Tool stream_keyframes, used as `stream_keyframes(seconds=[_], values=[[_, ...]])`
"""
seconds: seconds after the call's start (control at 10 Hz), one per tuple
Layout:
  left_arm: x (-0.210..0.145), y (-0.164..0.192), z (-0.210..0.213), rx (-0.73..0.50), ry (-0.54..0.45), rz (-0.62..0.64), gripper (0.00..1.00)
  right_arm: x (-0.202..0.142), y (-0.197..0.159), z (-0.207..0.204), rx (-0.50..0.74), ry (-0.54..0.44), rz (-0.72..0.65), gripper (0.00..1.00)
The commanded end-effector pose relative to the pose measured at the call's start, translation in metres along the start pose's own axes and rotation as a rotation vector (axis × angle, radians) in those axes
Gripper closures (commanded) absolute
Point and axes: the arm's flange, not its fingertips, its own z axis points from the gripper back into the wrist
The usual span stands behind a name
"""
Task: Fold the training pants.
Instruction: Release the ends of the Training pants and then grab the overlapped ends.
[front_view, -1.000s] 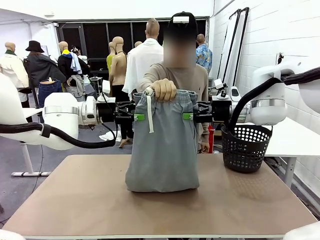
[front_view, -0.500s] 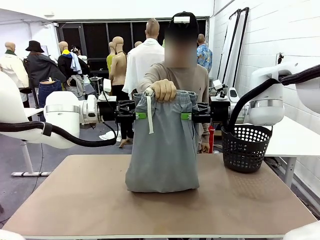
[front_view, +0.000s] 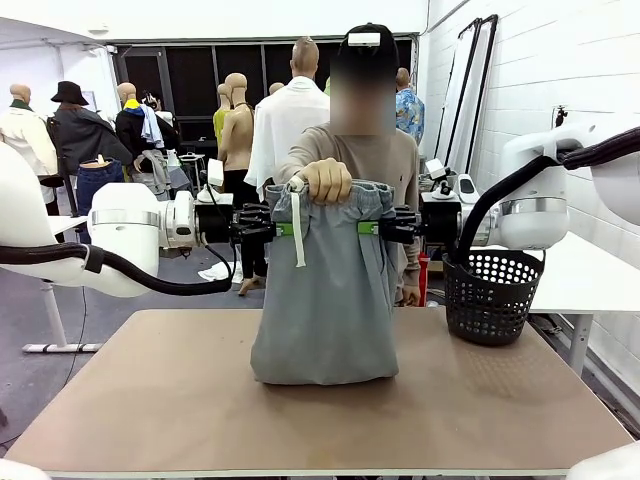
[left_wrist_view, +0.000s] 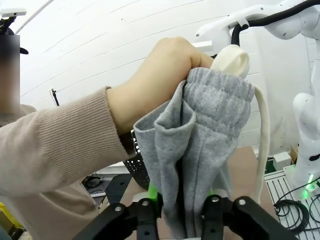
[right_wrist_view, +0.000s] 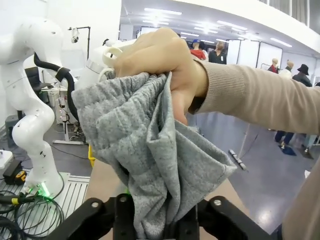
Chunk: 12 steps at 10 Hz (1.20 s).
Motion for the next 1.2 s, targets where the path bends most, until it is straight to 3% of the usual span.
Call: stream_keyframes(seconds=[0.0, 0.7, 0.8, 0.9, 1.1], values=[[0.002, 0.0, -0.002, 0.01, 0.0, -0.025, 1.0, 0.003, -0.007, 0.002, 0.054, 0.013, -0.024, 1.0], [-0.002, 0.002, -0.004, -0.009, 0.038, -0.012, 1.0, 0.001, -0.009, -0.001, 0.059, 0.055, -0.006, 1.0], [0.0, 0.013, -0.012, -0.054, 0.116, 0.109, 1.0, 0.0, -0.01, -0.003, 0.061, 0.025, -0.012, 1.0], [-0.001, 0.0, 0.0, -0.006, 0.015, -0.005, 1.0, -0.001, -0.004, 0.001, 0.056, 0.036, 0.002, 1.0], [-0.001, 0.0, 0.0, -0.006, 0.015, -0.005, 1.0, -0.001, -0.004, 0.001, 0.056, 0.036, 0.002, 1.0]])
